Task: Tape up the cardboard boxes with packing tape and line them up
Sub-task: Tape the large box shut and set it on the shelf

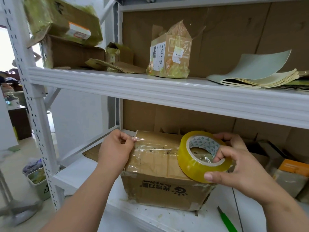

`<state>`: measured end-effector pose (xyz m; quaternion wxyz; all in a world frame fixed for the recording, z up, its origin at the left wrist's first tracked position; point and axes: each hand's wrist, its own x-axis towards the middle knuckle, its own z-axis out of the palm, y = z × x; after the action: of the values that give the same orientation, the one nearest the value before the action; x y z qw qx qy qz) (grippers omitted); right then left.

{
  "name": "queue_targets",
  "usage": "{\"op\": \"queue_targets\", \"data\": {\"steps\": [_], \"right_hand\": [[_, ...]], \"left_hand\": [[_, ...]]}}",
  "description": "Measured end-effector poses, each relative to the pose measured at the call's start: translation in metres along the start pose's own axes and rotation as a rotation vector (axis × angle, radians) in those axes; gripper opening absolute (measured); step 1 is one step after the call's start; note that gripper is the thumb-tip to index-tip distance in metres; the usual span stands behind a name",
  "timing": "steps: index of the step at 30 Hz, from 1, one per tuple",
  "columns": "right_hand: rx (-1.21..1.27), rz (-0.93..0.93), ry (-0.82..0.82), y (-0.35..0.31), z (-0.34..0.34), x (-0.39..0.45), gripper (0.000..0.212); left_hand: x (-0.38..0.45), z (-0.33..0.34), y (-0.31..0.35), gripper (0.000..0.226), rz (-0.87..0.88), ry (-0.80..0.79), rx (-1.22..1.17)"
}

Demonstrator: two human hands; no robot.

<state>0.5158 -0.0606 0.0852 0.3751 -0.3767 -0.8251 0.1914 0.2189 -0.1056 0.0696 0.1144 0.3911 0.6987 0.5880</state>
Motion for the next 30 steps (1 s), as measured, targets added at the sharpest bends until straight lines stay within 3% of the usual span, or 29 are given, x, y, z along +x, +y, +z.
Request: {"op": "queue_targets", "data": {"steps": [7,10,12,15,21,25,27,30], "right_hand": [[0.001,0.007,-0.010,0.002,0.000,0.002,0.066],[0.018,0.006,-0.010,0.004,-0.001,0.004,0.071],[0.034,0.006,-0.006,0.006,0.000,0.004,0.071],[0.047,-0.004,0.007,0.008,0.002,0.004,0.070],[0.057,-0.006,0.028,0.010,0.004,0.003,0.065],[0.049,-0.003,0.031,0.011,0.004,0.004,0.056],[0.050,-0.002,0.031,0.010,0.003,0.004,0.057],[0.050,-0.009,0.020,0.011,0.001,0.005,0.061]], "left_hand": [[0.002,0.000,-0.001,0.015,-0.073,-0.028,-0.035],[0.008,-0.002,-0.001,0.007,-0.208,-0.089,-0.244],[0.010,-0.002,-0.001,0.021,-0.298,-0.111,-0.423],[0.011,0.000,-0.004,0.019,-0.303,-0.117,-0.469],[0.004,0.002,-0.008,0.012,-0.156,-0.044,-0.207],[-0.001,-0.001,-0.006,0.015,0.047,-0.068,0.079],[-0.001,-0.002,-0.008,0.033,0.162,-0.147,0.302],[0.000,-0.001,-0.008,0.060,0.199,-0.321,0.584]]}}
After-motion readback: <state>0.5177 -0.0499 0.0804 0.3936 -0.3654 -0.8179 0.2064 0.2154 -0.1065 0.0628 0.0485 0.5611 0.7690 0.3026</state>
